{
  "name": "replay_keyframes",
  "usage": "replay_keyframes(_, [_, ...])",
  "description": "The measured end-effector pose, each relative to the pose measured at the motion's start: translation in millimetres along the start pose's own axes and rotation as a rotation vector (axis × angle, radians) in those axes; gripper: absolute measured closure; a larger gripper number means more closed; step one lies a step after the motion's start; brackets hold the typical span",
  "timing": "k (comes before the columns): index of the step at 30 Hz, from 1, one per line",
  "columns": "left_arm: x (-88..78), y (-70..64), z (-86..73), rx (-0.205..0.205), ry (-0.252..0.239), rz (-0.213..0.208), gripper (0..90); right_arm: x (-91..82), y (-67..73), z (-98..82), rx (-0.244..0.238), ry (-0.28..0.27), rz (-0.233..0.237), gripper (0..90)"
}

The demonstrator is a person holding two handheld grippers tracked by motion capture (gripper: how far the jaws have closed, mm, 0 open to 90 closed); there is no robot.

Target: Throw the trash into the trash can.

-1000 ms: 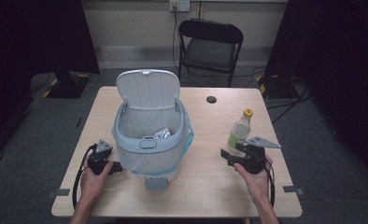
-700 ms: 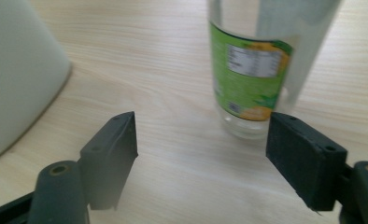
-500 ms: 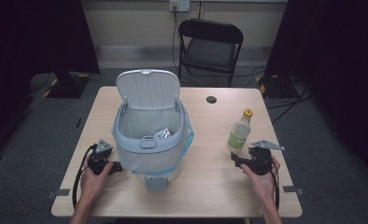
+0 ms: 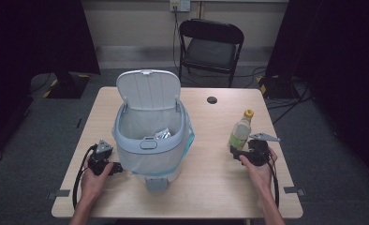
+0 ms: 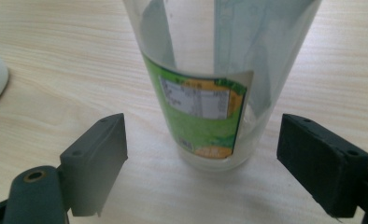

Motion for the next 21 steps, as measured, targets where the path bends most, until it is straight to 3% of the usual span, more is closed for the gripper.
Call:
replay_keyframes(10, [-0.3,0.4,-0.2,0.006,0.004,0.004,13.5,12.3,-1.8,6.2,-0.05,-0.046,-0.008,15.8])
replay_keyframes(21, [-0.3,0.4,-0.2,0.006,0.005,0.004,13.5,36.7,-4.5,7.2,-0.05,-0.01,-0.017,16.9])
Point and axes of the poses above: each handheld gripper's, and its own axes: x roughly forward along the jaws, z roughly out of its top, y roughly to its left, the point moved 5 cm from there along x, roughly forward along the jaws, and after that the axes turned 5 degrees about x, right-handed, at the moved point
